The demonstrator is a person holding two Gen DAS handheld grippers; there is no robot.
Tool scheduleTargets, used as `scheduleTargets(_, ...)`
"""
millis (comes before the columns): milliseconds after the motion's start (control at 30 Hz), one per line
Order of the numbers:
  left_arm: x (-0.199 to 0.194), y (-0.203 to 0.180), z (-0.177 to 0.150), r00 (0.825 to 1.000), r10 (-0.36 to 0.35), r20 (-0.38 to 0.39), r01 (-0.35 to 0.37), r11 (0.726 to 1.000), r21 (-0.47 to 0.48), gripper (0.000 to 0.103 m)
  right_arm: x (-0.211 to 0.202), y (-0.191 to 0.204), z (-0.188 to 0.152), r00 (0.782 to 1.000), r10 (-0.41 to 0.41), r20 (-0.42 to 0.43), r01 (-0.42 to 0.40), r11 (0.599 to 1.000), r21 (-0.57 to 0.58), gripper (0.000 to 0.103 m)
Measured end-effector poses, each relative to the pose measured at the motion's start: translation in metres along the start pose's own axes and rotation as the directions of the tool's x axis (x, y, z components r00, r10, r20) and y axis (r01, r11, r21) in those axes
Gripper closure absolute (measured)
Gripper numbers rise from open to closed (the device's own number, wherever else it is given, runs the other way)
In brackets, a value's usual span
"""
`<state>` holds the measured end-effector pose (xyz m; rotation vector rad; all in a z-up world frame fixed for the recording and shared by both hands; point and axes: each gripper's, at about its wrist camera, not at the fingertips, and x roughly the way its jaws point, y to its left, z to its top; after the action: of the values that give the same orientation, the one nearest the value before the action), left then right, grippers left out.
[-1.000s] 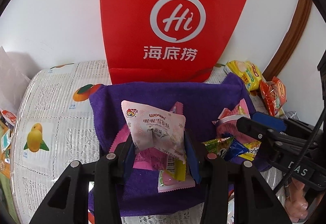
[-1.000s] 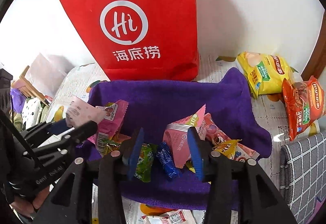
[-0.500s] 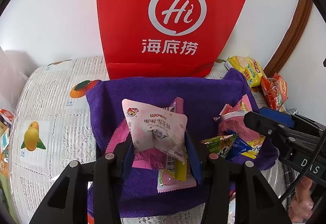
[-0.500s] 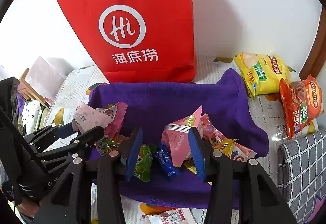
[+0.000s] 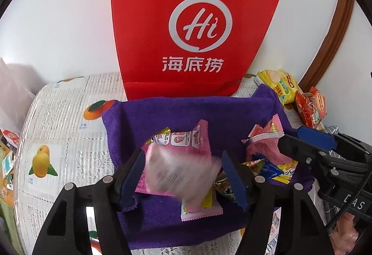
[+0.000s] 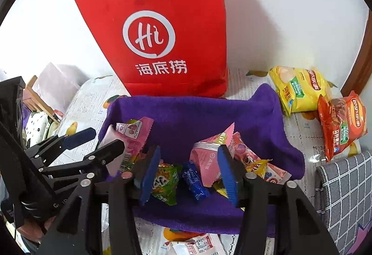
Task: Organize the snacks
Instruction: 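Lower the white-pink packet onto the towel and open the left tool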
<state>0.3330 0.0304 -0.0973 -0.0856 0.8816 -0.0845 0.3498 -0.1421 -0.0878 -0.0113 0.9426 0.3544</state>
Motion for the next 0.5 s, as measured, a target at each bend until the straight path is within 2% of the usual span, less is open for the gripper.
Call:
scheduleTargets(100, -0.005, -0.001, 0.002, 1.000, 0.020, 0.000, -0.020, 1.000, 0.004, 0.036, -0.008, 0.002, 0.000, 1.000, -0.018, 0.014, 0.018, 1.000, -0.003, 0.049)
scheduleTargets(267, -0.018, 0.000, 0.003, 0.993, 0.118, 0.009, -0.118, 0.993, 0.020, 0.036, -0.031, 0.008, -0.013, 0.998, -0.026, 0.057, 0.027, 1.000, -0.007, 0.046)
scheduleTargets(367, -0.026, 0.004, 0.004, 0.994, 0.111, 0.016, -0.111, 0.994, 0.006, 0.036, -0.040, 0.010, -0.035, 0.997, -0.036, 0.064, 0.037, 0.999, -0.022, 0.043)
scheduleTargets(500, -0.037, 0.008, 0.004, 0.995, 0.094, 0.018, -0.094, 0.995, -0.013, 0.037, -0.041, 0.006, -0.072, 0.998, -0.062, 0.026, 0.063, 0.997, -0.036, 0.043)
